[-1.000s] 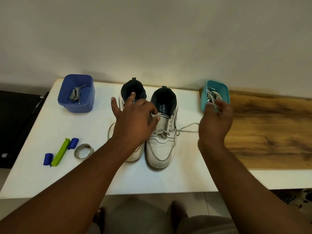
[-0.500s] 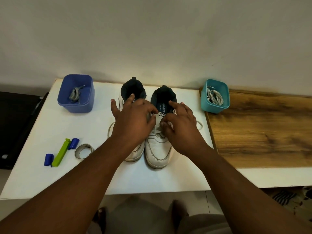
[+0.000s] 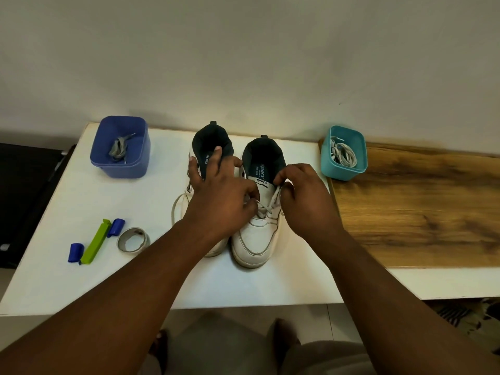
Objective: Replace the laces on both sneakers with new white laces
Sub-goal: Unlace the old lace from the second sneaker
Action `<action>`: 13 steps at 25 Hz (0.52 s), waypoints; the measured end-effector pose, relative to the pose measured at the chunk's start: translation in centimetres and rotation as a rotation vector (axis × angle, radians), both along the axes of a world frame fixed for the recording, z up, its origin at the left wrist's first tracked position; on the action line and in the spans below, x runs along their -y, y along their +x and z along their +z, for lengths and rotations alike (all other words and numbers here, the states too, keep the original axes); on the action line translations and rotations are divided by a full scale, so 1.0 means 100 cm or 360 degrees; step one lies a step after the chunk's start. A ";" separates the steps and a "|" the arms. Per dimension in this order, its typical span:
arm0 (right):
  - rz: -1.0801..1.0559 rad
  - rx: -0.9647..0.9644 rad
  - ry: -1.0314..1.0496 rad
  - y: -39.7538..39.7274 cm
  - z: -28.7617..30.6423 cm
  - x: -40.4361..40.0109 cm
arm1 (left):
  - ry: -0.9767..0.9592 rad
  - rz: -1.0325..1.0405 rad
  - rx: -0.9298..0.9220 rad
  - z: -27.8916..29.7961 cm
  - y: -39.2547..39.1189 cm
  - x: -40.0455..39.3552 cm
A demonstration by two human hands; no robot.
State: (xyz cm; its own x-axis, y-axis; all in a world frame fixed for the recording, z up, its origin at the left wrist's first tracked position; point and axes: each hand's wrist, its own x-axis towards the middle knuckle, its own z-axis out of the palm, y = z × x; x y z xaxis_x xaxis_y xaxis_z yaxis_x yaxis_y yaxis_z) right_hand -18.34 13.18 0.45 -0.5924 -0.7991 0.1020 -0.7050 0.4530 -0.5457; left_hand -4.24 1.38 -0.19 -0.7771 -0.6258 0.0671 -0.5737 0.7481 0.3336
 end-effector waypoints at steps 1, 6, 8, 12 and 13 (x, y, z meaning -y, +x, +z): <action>-0.0013 0.0033 -0.0020 0.001 0.000 0.000 | 0.0004 -0.0009 -0.0032 -0.002 0.000 0.001; -0.0001 0.0295 -0.0031 0.001 0.000 0.003 | -0.0037 -0.0119 -0.0176 -0.004 -0.003 0.000; 0.0024 0.0381 0.0109 0.004 0.005 0.002 | -0.0025 -0.0094 -0.0222 -0.001 -0.004 0.000; 0.0263 -0.0149 0.0433 0.016 0.004 0.005 | -0.0062 0.0087 -0.0204 0.002 0.000 0.009; 0.0277 -0.0209 0.0441 0.019 0.002 0.006 | -0.0058 0.0082 -0.0141 0.003 0.001 0.010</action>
State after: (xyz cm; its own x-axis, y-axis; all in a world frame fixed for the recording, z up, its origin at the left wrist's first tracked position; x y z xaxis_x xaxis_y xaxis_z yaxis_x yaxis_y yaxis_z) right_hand -16.45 12.53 0.68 -0.4412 -0.8950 -0.0663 -0.8407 0.4380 -0.3183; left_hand -4.11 0.42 0.13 -0.7339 -0.6608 0.1573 -0.5813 0.7308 0.3579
